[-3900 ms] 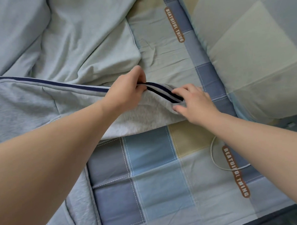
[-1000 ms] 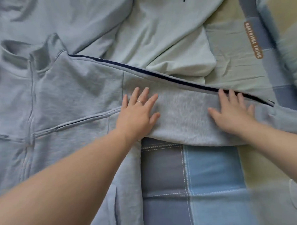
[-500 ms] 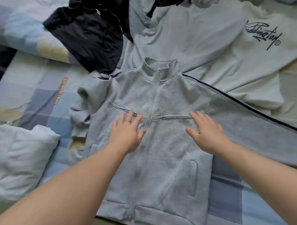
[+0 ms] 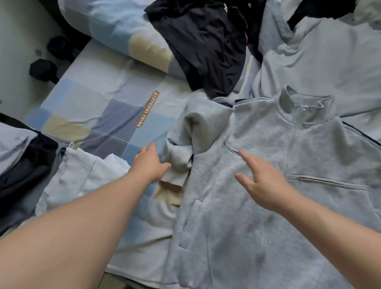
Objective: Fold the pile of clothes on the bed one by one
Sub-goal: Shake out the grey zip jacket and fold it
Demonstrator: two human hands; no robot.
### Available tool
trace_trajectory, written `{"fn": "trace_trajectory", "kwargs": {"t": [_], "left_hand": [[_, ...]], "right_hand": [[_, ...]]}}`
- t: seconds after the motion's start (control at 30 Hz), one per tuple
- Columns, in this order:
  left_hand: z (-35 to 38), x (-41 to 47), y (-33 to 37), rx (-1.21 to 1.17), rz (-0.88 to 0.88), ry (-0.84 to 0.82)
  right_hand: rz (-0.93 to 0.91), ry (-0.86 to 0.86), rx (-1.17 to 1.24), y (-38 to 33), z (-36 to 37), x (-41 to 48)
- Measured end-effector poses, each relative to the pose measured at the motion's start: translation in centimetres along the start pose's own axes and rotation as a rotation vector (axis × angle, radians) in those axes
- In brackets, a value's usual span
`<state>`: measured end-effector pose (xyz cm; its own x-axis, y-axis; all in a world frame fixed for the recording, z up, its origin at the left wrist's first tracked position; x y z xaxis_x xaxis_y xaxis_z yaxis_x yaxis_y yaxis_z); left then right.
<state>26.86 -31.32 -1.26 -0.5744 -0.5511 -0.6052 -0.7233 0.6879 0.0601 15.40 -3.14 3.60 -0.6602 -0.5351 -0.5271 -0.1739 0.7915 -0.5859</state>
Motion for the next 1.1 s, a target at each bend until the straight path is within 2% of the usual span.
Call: {"fn": "trace_trajectory", "kwargs": {"t": [0.17,0.23,0.3,0.37,0.6,0.7,0.77,0.83,0.9,0.93,0.97,1.03,1.1], "left_hand": [[6.0,8.3,1.5,-0.173,0.224,-0.265],[7.3,9.2,1.7,-0.228,0.257,-0.369],[6.0,9.7,1.0,-0.219,0.266,-0.39],[1.7,10.1,-0.9,-0.134,0.275,-0.27],[-20.4,12.4,-10.2,0.385,0.253,0.367],[-25.0,14.0,-13.4,0.62,0.282,0.55],[-25.4,16.3,-15.1,0.769,0.276,0.555],[-23.4,19.8,-17.3,0.823,0.234,0.359],[-20.2,23.1,-19.7,0.744,0.172,0.089],[-19.0,24.2,-20.4,0.656,0.167,0.036],[-18.4,24.8,-20.5,0.553,0.197,0.063],[-18.1,25.8,-20.2,0.33,0.273,0.222],[-16.7,27.1,-20.8,0.095,0.265,0.167]], "right_hand": [[0.053,0.093,0.042,-4.8,5.7,9.4],[0.113,0.121,0.068,-5.6,7.2,11.2],[0.155,0.126,0.055,-6.7,7.9,12.1],[0.176,0.118,0.047,-8.3,7.8,12.4],[0.126,0.111,0.003,-17.7,5.9,12.8],[0.079,0.113,-0.082,-21.5,6.5,14.3],[0.043,0.118,-0.104,-23.5,8.0,16.1],[0.053,0.076,-0.108,-24.5,10.6,18.2],[0.115,0.05,-0.117,-24.2,13.0,20.3],[0.149,0.064,-0.093,-24.0,13.8,21.4],[0.179,0.12,-0.057,-23.9,14.1,22.1],[0.191,0.33,-0.053,-23.9,13.8,23.0],[0.137,0.458,-0.144,-24.9,14.2,24.1]]}}
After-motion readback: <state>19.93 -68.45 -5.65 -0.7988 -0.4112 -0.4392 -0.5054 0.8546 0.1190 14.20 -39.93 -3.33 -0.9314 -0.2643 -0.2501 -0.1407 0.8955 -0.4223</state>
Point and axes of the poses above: each hand's wrist, its own x-axis towards the middle knuckle, its own z-axis out of the palm, y = z × x, the point moved 10 cm from there along x, towards the middle knuckle, and after that the axes turned 13 degrees about x, right-handed, at the moved point
